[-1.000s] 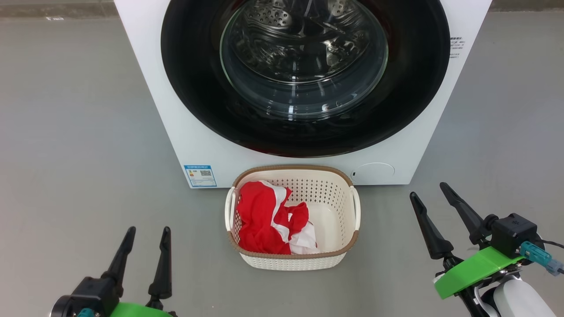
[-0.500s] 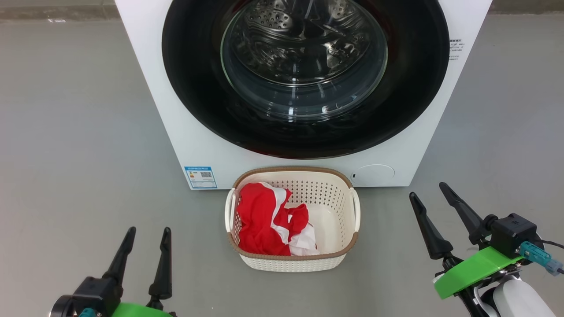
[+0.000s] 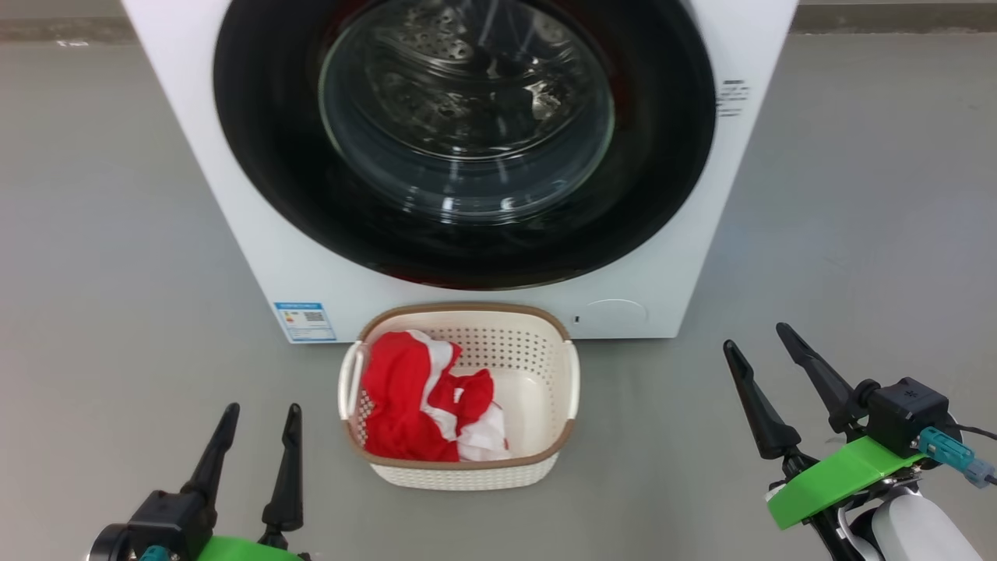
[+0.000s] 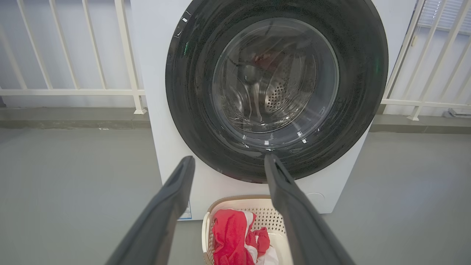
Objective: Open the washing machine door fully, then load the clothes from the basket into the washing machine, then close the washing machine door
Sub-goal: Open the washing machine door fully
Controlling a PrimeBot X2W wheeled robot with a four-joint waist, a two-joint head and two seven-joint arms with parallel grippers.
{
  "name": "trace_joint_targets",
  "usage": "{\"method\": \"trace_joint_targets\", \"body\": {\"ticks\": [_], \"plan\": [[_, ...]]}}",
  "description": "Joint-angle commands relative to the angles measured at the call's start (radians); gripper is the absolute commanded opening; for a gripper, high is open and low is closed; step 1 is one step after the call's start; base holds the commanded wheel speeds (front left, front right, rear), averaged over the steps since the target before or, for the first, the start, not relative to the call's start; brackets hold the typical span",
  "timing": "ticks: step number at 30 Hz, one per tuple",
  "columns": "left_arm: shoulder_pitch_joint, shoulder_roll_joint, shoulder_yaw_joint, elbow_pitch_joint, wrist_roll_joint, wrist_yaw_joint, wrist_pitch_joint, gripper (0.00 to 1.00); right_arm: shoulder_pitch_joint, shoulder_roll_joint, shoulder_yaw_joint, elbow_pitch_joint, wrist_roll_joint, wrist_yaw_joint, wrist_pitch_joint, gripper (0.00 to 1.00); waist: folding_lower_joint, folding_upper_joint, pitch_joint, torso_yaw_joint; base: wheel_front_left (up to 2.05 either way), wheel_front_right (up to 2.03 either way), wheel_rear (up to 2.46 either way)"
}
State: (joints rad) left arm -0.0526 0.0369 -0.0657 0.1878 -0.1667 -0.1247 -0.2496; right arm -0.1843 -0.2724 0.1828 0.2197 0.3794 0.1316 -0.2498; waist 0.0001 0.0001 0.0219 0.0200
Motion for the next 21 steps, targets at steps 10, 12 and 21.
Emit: {"method": "trace_joint_targets", "body": {"ticks": [10,12,21], "plan": [[-0.043,0.013,0.021,-0.027,-0.017,0.002,-0.012,1.0,-0.026,-0.011,0.011,-0.025,-0.006,-0.001,-0.012,1.0,0.0,-0.0001,0.003,-0.001,0.96,0.96,-1.92],[-0.043,0.013,0.02,-0.024,-0.017,0.001,-0.012,1.0,-0.026,-0.012,0.01,-0.024,-0.005,-0.001,-0.012,1.0,0.0,-0.0001,0.002,0.0,0.5,0.5,-1.0],[-0.038,0.013,0.017,-0.02,-0.019,-0.001,-0.012,1.0,-0.022,-0.016,0.019,-0.022,-0.005,-0.001,-0.012,1.0,0.0,-0.0001,-0.01,0.003,0.12,0.12,-0.25]]}}
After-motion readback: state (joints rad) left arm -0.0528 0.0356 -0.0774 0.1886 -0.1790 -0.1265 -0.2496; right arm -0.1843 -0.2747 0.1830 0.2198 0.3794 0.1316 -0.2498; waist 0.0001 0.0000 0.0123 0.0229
